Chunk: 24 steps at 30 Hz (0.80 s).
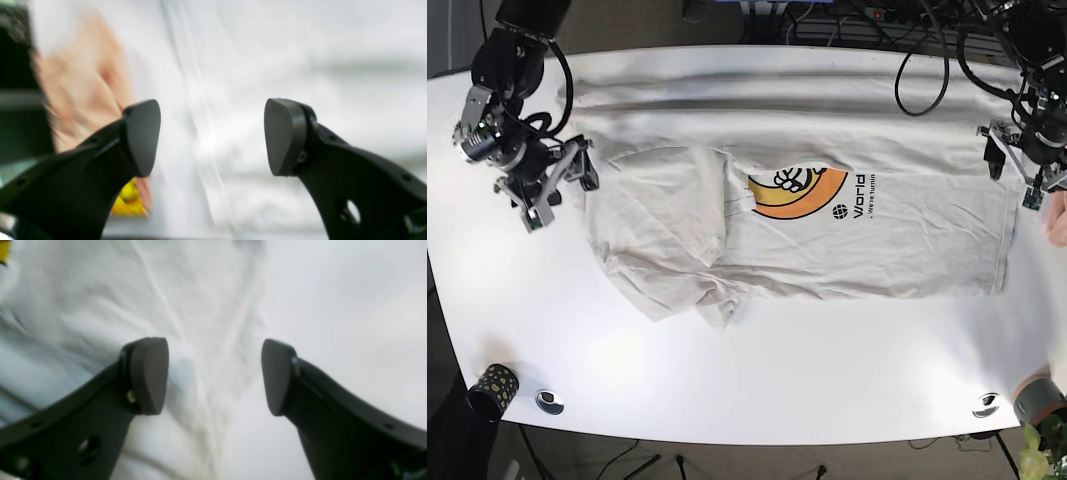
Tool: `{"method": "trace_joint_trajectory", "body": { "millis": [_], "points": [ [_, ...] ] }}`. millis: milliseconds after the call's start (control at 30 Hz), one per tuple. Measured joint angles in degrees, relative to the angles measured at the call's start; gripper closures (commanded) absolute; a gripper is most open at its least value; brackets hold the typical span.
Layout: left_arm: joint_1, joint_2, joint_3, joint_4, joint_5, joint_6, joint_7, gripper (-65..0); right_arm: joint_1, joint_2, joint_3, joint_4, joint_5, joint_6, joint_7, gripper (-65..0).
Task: Fold the T-shirt properly
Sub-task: 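Lower both grippers and grasp the shirt's hem edge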
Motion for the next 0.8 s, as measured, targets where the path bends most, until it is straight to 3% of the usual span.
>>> {"method": "trace_joint_trajectory", "body": {
  "millis": [233, 333, 433, 800],
  "points": [
    [-4.7, 0.0, 0.4, -0.1, 0.2, 0.0, 0.6, -45.7, 14.3, 1.5, -3.1, -16.4, -0.7, -0.24, 0.7, -40.9],
    [-5.9, 0.1, 0.5, 0.0, -0.1, -0.1, 0.3, -45.7, 19.7, 1.6, -4.1, -23.9, -0.2, -0.15, 5.1, -40.9],
    [-6.3, 0.0, 0.4, 0.0, 0.4, 0.0, 0.5, -45.7, 25.0, 2.1, -6.7, -30.8, -4.0, -0.17, 7.3, -40.9],
    [-5.8, 0.1, 0.3, -0.9, 0.1, -0.1, 0.6, -45.7, 36.9, 2.5, -7.6, -55.6, -17.5, -0.68, 26.4, -40.9]
  ]
}}
